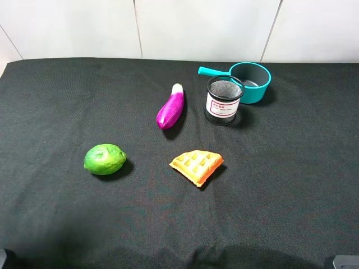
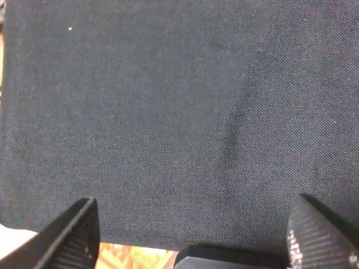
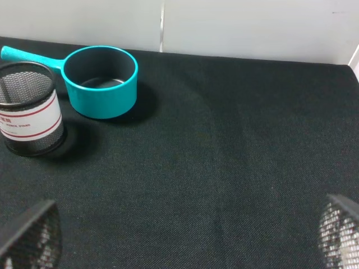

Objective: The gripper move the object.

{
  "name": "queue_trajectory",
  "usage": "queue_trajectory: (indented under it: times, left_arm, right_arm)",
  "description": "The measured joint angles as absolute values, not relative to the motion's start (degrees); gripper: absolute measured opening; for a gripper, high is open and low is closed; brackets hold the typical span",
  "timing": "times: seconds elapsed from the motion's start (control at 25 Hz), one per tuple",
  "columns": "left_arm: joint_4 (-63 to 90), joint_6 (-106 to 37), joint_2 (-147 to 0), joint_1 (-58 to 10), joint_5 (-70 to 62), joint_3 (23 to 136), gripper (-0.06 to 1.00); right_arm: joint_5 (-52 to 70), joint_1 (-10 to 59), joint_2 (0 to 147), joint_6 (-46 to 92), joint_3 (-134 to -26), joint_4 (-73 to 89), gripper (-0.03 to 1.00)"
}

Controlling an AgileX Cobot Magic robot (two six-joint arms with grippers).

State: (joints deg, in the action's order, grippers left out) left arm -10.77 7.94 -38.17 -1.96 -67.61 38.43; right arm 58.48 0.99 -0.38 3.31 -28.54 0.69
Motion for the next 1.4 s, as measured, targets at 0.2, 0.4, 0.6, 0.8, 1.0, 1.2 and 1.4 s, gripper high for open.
queue_trajectory:
  times: [0.2,0.4,0.6,0.8,1.0,1.2,1.4]
  left_arm:
    - [-10.6,8.0,-25.2,-1.8,-67.7,33.3,0.73]
    - [-7.9,7.0,-16.2,-1.8,-67.6,31.4,0.73]
    - [-4.0,3.3,-12.7,-1.8,-67.6,31.4,0.73]
    - [-2.9,2.5,-10.0,-1.8,-67.6,31.3,0.73]
    - [-2.9,2.4,-5.8,-1.8,-67.6,31.2,0.73]
    - [-2.9,2.4,-4.0,-1.8,-67.6,30.9,0.73]
    - [-2.9,2.4,-4.0,-1.8,-66.0,30.2,0.73]
  right_arm:
    - [58.5,1.0,-0.4,3.3,-28.5,0.7,0.69]
    - [58.5,1.0,-0.4,3.3,-28.5,0.7,0.69]
    - [58.5,1.0,-0.4,3.3,-28.5,0.7,0.69]
    - [58.5,1.0,-0.4,3.3,-28.5,0.7,0.69]
    - [58.5,1.0,-0.4,3.3,-28.5,0.7,0.69]
    - [58.5,1.0,-0.4,3.3,-28.5,0.7,0.69]
    - [58.5,1.0,-0.4,3.3,-28.5,0.7,0.69]
